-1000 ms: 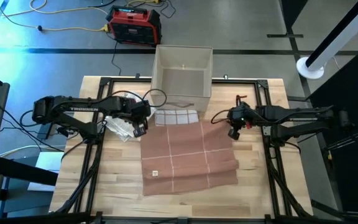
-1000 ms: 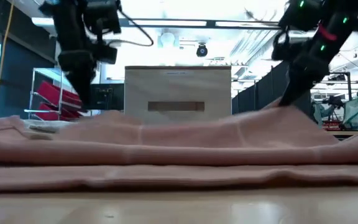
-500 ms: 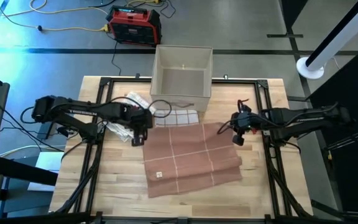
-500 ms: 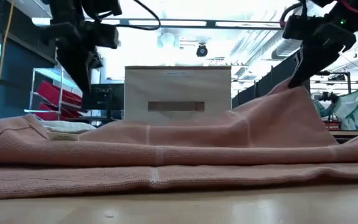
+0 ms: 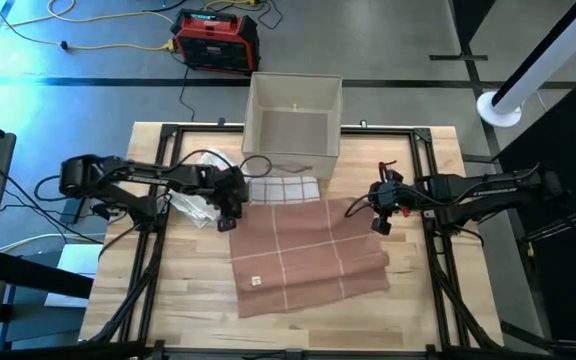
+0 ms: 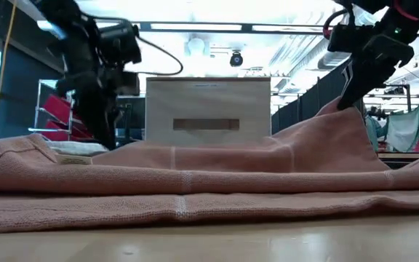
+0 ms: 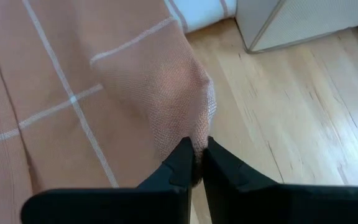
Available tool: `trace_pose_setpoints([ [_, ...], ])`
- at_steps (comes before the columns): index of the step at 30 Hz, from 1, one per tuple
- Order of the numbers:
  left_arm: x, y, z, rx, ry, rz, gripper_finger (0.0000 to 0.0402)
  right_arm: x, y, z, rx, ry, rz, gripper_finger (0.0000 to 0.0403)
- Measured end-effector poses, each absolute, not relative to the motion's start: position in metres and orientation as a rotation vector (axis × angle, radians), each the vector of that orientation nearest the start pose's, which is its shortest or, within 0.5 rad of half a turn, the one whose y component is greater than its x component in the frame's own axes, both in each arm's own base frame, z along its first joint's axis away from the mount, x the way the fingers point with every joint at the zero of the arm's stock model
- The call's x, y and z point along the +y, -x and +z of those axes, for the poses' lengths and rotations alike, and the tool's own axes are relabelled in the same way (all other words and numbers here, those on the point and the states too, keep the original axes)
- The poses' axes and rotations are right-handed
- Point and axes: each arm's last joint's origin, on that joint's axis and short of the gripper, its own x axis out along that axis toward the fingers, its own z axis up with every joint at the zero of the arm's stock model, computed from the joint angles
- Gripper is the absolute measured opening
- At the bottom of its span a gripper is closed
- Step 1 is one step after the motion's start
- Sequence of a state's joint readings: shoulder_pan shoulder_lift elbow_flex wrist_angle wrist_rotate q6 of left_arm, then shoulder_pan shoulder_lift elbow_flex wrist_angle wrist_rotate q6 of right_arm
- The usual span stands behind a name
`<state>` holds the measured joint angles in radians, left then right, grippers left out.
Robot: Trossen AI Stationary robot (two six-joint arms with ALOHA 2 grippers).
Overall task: Fold towel
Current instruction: Fold the brown towel
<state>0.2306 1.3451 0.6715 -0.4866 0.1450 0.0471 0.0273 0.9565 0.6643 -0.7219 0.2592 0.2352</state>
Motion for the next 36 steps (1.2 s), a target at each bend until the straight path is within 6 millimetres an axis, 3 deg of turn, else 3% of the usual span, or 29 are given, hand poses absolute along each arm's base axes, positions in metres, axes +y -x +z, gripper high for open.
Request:
trace_pose_setpoints([
  [4, 0.049, -0.219, 0.147, 1.209, 0.164, 0.101, 0.0182, -0.003, -0.170, 0.225, 0.973, -0.080, -0.334, 0.0011],
  [7, 0.048, -0.219, 0.138, 1.238, 0.196, 0.097, 0.0171, -0.003, -0.170, 0.225, 0.976, -0.085, -0.337, 0.0011],
  [10, 0.046, -0.222, 0.133, 1.245, 0.246, 0.069, 0.0124, -0.003, -0.170, 0.224, 0.977, -0.085, -0.337, 0.0011],
  [14, 0.043, -0.224, 0.134, 1.255, 0.287, 0.102, 0.0020, -0.003, -0.170, 0.225, 0.975, -0.086, -0.338, 0.0011],
  [17, 0.044, -0.228, 0.148, 1.277, 0.309, 0.164, 0.0015, -0.003, -0.172, 0.226, 0.948, -0.092, -0.354, 0.0011],
  [25, 0.054, -0.240, 0.229, 1.409, 0.031, 0.317, 0.0014, -0.005, -0.178, 0.246, 0.864, -0.035, -0.391, 0.0011],
  [29, 0.055, -0.240, 0.260, 1.447, -0.044, 0.336, 0.0014, -0.002, -0.175, 0.252, 0.905, -0.049, -0.335, 0.0011],
  [32, 0.045, -0.237, 0.268, 1.493, -0.016, 0.323, 0.0014, 0.009, -0.172, 0.249, 0.960, -0.092, -0.233, 0.0011],
  [36, 0.016, -0.232, 0.262, 1.564, 0.005, 0.278, 0.0014, 0.033, -0.168, 0.247, 1.005, -0.139, -0.069, 0.0011],
])
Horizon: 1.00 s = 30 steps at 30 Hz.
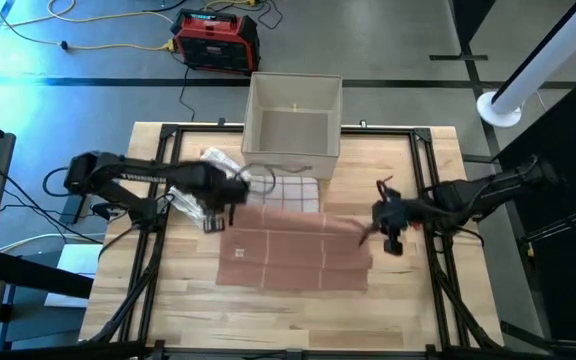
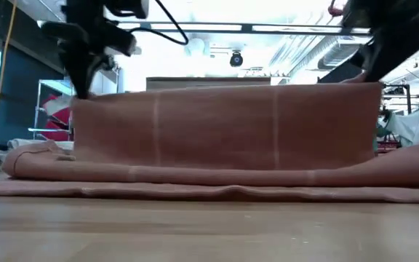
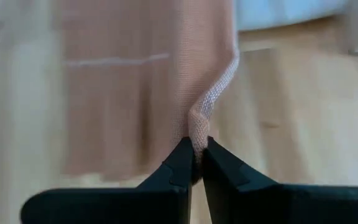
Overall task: Fold towel
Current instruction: Fold the brown towel
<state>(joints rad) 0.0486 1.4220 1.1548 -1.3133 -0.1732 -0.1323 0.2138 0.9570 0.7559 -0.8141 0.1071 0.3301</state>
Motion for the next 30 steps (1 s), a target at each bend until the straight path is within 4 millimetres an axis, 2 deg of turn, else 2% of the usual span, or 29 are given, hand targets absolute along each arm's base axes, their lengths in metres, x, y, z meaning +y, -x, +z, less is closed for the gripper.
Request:
trace_pose_setpoints([
  [7, -0.043, -0.230, 0.234, 1.504, 0.003, 0.185, 0.0014, 0.075, -0.171, 0.236, 1.051, -0.120, 0.048, 0.0011],
  [14, -0.094, -0.231, 0.227, 1.383, 0.036, -0.092, 0.0014, 0.109, -0.185, 0.213, 1.118, -0.111, 0.152, 0.0011],
  [20, -0.117, -0.229, 0.229, 1.315, 0.084, -0.141, 0.0014, 0.121, -0.179, 0.217, 1.112, -0.140, 0.181, 0.0011],
  [25, -0.130, -0.231, 0.225, 1.280, 0.054, -0.168, 0.0014, 0.133, -0.174, 0.204, 1.119, -0.127, 0.237, 0.0013],
  [27, -0.133, -0.233, 0.219, 1.306, 0.054, -0.162, 0.0028, 0.137, -0.175, 0.197, 1.176, -0.150, 0.256, 0.0034],
  [30, -0.138, -0.236, 0.206, 1.386, 0.102, -0.186, 0.0069, 0.145, -0.180, 0.184, 1.271, -0.200, 0.318, 0.0086],
])
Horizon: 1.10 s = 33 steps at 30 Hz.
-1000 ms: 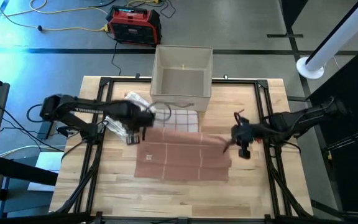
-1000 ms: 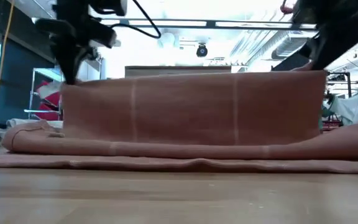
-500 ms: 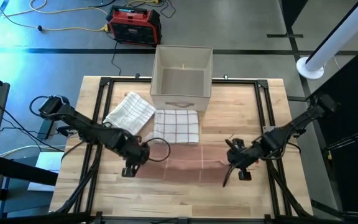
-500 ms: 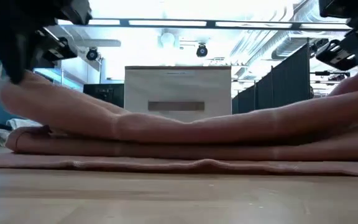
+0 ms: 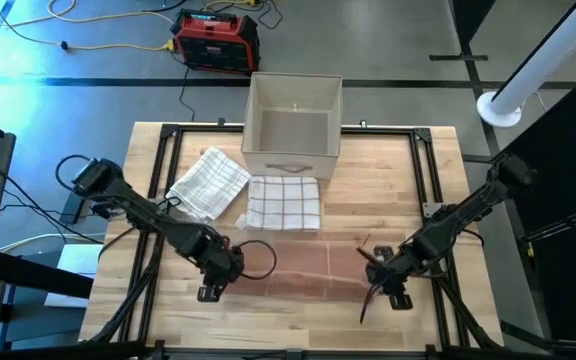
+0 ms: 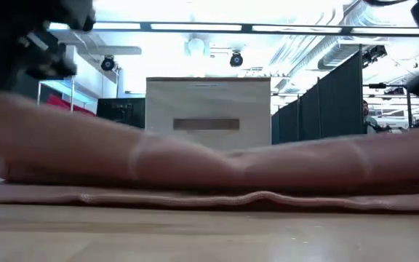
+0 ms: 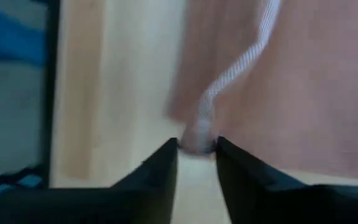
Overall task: Fold towel
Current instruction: Fold the brown towel
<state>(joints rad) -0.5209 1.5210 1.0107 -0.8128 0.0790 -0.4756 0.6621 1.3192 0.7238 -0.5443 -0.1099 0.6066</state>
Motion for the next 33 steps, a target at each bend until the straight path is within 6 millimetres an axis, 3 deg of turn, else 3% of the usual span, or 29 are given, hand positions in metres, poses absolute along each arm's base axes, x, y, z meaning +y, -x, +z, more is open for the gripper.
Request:
trace_pose_setpoints([
  [3, -0.145, -0.239, 0.193, 1.504, 0.197, -0.270, 0.0109, 0.155, -0.187, 0.172, 1.345, -0.266, 0.434, 0.0134],
  [7, -0.153, -0.242, 0.184, 1.595, 0.326, -0.409, 0.0138, 0.167, -0.195, 0.165, 1.338, -0.354, 0.523, 0.0167],
  [11, -0.158, -0.240, 0.189, 1.627, 0.421, -0.522, 0.0140, 0.174, -0.194, 0.169, 1.326, -0.425, 0.540, 0.0168],
  [17, -0.144, -0.231, 0.217, 1.599, 0.345, -0.360, 0.0119, 0.163, -0.180, 0.193, 1.345, -0.536, 0.474, 0.0142],
  [20, -0.128, -0.231, 0.232, 1.473, 0.297, -0.151, 0.0109, 0.151, -0.171, 0.205, 1.315, -0.620, 0.266, 0.0130],
  [24, -0.111, -0.229, 0.241, 1.319, 0.264, 0.120, 0.0100, 0.132, -0.160, 0.205, 1.276, -0.879, -0.284, 0.0124],
  [27, -0.108, -0.226, 0.241, 1.333, 0.180, 0.131, 0.0099, 0.128, -0.158, 0.199, 1.233, -1.060, -0.567, 0.0124],
  [30, -0.108, -0.223, 0.237, 1.349, 0.080, 0.080, 0.0099, 0.132, -0.164, 0.192, 1.184, -1.121, -0.652, 0.0124],
  [33, -0.108, -0.215, 0.221, 1.392, 0.029, 0.029, 0.0099, 0.134, -0.171, 0.181, 1.125, -1.134, -0.731, 0.0124],
])
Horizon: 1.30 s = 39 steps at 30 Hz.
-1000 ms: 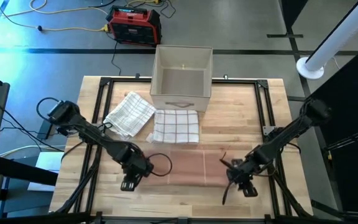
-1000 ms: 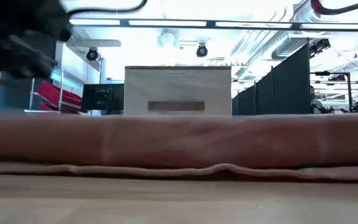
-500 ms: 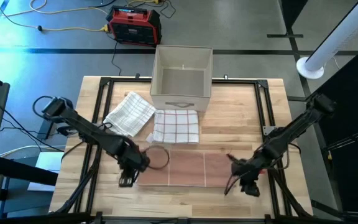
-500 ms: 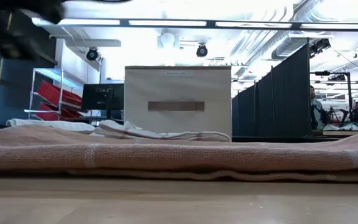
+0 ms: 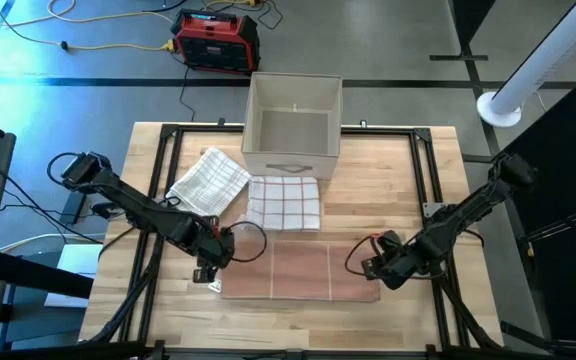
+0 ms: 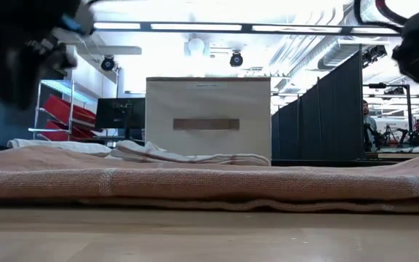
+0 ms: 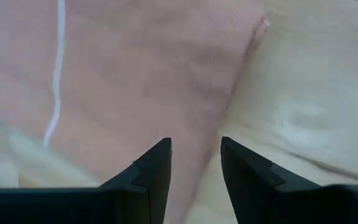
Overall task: Fold towel
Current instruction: Fold the brown towel
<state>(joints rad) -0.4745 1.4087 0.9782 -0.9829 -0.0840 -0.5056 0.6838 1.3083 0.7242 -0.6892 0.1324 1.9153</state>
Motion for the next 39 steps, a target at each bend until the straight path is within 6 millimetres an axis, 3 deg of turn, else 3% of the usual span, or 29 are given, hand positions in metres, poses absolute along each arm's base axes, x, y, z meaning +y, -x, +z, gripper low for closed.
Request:
trace_pose_setpoints([
  [6, -0.108, -0.200, 0.185, 1.474, 0.062, -0.075, 0.0097, 0.137, -0.182, 0.161, 1.102, -1.116, -0.821, 0.0124],
  [17, -0.111, -0.206, 0.165, 1.325, 0.196, -0.087, 0.0091, 0.138, -0.192, 0.129, 1.157, -1.017, -0.952, 0.0121],
  [20, -0.110, -0.203, 0.157, 1.324, 0.230, -0.055, 0.0091, 0.138, -0.196, 0.124, 1.163, -0.997, -0.933, 0.0089],
  [23, -0.106, -0.198, 0.149, 1.341, 0.253, 0.009, 0.0091, 0.138, -0.197, 0.124, 1.155, -0.968, -0.904, 0.0023],
  [25, -0.104, -0.194, 0.144, 1.355, 0.270, 0.035, 0.0091, 0.137, -0.197, 0.125, 1.156, -0.952, -0.893, 0.0014],
  [31, -0.103, -0.187, 0.137, 1.377, 0.287, 0.060, 0.0091, 0.133, -0.186, 0.145, 1.154, -0.973, -0.892, 0.0014],
  [35, -0.105, -0.190, 0.136, 1.321, 0.262, 0.029, 0.0091, 0.140, -0.190, 0.181, 1.067, -1.048, -0.873, 0.0014],
  [37, -0.107, -0.194, 0.134, 1.283, 0.245, 0.010, 0.0091, 0.141, -0.193, 0.198, 1.060, -1.004, -0.930, 0.0014],
  [39, -0.108, -0.197, 0.133, 1.254, 0.214, 0.003, 0.0091, 0.148, -0.214, 0.222, 0.970, -1.094, -0.836, 0.0014],
])
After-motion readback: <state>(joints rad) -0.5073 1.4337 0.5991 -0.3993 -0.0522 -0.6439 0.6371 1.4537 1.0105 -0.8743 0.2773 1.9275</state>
